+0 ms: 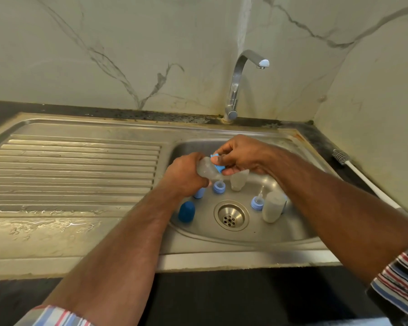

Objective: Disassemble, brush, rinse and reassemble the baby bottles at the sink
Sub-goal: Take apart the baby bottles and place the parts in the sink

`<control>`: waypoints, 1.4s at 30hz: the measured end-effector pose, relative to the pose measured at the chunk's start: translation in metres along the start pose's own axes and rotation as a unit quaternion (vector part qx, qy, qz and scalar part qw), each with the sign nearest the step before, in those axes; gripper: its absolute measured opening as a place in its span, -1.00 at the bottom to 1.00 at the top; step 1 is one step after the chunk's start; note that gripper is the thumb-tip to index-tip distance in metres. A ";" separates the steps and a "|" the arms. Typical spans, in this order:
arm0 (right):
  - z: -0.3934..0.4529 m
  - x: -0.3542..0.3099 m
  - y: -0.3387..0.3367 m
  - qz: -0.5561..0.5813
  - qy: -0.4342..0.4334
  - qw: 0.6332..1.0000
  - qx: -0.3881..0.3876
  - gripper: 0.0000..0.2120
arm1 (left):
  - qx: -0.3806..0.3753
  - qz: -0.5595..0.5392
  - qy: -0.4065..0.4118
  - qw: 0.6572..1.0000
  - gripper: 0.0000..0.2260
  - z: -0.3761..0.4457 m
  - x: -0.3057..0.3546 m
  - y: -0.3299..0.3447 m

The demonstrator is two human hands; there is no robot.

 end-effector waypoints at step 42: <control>0.054 0.083 0.068 -0.343 0.075 0.929 -0.114 -0.61 | -0.024 -0.170 -0.057 0.984 -0.41 0.002 -0.012 0.003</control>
Point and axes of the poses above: each hand's wrist, its own z-axis towards the middle knuckle, its own y-axis out of the palm, x = y × z, the point moved 5 cm from there along z, towards the middle knuckle, and after that the axes turned 7 degrees about -x, right-handed, at the moved point
